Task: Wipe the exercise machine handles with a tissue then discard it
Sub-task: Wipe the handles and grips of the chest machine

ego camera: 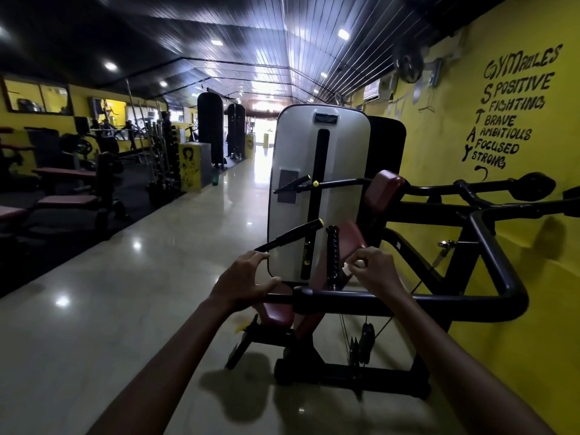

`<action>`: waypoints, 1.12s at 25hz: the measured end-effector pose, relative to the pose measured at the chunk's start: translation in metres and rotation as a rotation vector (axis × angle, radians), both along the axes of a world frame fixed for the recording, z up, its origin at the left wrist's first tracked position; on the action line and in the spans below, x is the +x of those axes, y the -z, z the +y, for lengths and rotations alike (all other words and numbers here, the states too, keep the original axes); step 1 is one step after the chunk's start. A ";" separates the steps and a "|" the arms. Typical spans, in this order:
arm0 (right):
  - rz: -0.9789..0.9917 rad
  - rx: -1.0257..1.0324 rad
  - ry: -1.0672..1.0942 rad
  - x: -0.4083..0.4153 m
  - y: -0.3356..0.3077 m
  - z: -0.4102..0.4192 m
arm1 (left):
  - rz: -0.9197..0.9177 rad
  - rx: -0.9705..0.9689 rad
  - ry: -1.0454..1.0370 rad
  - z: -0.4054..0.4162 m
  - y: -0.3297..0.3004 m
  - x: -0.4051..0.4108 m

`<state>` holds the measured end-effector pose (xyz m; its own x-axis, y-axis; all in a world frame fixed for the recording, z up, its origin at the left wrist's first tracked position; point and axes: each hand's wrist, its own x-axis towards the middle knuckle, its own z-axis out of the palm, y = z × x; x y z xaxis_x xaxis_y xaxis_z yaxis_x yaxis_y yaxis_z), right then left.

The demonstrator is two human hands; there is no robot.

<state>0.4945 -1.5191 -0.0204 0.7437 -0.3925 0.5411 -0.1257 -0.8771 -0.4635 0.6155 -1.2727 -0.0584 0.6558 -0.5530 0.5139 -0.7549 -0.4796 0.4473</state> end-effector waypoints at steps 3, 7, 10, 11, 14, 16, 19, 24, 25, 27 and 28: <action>-0.006 -0.018 -0.080 0.015 -0.008 -0.030 | -0.008 -0.005 -0.069 -0.031 -0.002 0.003; 0.016 -0.004 -0.160 0.046 -0.017 -0.075 | 0.000 -0.035 -0.126 -0.077 -0.004 0.000; 0.013 0.019 -0.218 0.070 -0.022 -0.092 | 0.007 -0.022 -0.152 -0.096 -0.005 0.003; 0.015 0.015 -0.241 0.078 -0.022 -0.097 | 0.018 -0.016 -0.168 -0.099 -0.005 0.007; -0.005 -0.004 -0.271 0.104 -0.025 -0.111 | 0.032 -0.011 -0.217 -0.106 -0.008 0.025; 0.000 -0.035 -0.275 0.120 -0.028 -0.117 | 0.024 -0.013 -0.250 -0.109 -0.008 0.039; 0.011 -0.033 -0.320 0.142 -0.033 -0.126 | 0.016 -0.012 -0.282 -0.117 -0.010 0.060; -0.066 -0.015 -0.447 0.196 -0.044 -0.139 | 0.039 -0.017 -0.333 -0.135 -0.010 0.093; -0.074 -0.010 -0.465 0.206 -0.045 -0.140 | 0.045 -0.002 -0.338 -0.138 -0.010 0.095; -0.084 -0.012 -0.495 0.222 -0.046 -0.139 | 0.055 0.008 -0.361 -0.139 -0.009 0.101; -0.089 -0.018 -0.515 0.231 -0.046 -0.140 | 0.053 0.007 -0.383 -0.139 -0.008 0.103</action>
<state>0.7251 -1.6587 0.0253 0.7887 0.0216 0.6145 0.3630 -0.8230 -0.4370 0.7187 -1.4116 -0.0502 0.8409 -0.2666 0.4710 -0.4968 -0.7255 0.4762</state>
